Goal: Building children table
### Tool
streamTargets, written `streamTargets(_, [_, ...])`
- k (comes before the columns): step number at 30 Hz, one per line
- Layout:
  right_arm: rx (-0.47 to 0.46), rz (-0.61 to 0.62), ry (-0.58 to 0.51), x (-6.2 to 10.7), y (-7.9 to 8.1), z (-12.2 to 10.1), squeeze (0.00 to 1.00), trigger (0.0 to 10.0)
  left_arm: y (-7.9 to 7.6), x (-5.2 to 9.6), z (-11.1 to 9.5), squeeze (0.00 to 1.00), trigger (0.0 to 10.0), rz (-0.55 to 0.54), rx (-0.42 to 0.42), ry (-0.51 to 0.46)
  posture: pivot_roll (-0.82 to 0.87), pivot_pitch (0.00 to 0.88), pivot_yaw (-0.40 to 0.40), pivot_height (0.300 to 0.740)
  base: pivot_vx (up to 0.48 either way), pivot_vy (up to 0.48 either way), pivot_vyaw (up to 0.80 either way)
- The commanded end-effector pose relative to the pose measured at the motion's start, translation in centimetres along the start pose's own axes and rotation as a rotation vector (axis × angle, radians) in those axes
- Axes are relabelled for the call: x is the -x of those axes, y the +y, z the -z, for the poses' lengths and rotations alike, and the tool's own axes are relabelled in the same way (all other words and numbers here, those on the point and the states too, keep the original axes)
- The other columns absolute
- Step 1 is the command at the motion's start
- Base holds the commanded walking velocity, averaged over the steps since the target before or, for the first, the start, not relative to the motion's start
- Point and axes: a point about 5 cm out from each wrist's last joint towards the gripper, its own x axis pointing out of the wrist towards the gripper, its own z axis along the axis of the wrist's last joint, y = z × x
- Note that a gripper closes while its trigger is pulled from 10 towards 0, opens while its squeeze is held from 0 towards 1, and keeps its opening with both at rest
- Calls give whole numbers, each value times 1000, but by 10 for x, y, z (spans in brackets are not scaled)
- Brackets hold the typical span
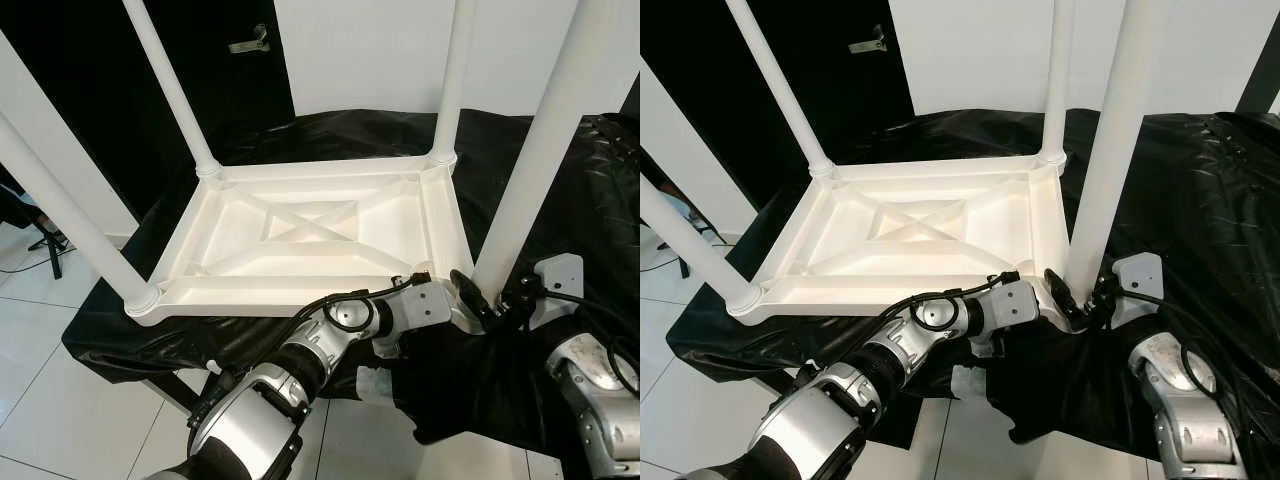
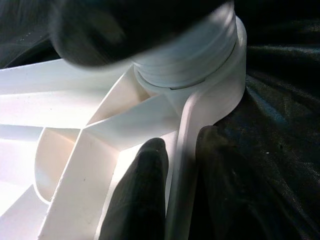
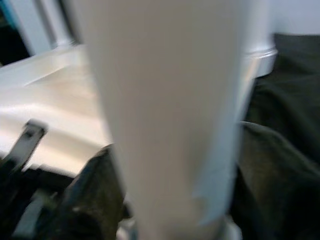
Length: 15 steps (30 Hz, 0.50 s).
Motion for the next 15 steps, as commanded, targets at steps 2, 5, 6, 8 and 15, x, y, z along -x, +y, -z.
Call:
streamTargets(2, [-19, -74, 13, -4, 3, 1, 0, 0, -33, -3, 39, 0, 10000, -2, 108, 192, 10, 0, 97, 740, 0, 0, 0])
streamTargets(5, [-22, -98, 23, -5, 2, 2, 0, 0, -32, -3, 39, 0, 10000, -6, 109, 193, 14, 0, 94, 740, 0, 0, 0])
streamTargets(6, [-22, -98, 23, -5, 2, 2, 0, 0, -32, -3, 39, 0, 10000, -6, 109, 193, 14, 0, 94, 740, 0, 0, 0])
streamTargets(8, [-31, -111, 47, -5, 0, 6, 0, 0, -31, -2, 39, 0, 10000, -12, 110, 193, 17, 0, 93, 740, 0, 0, 0])
streamTargets(15, [-77, -88, 66, -1, 8, 12, 0, 0, -32, -2, 40, 0, 10000, -11, 110, 194, 13, 0, 96, 740, 0, 0, 0])
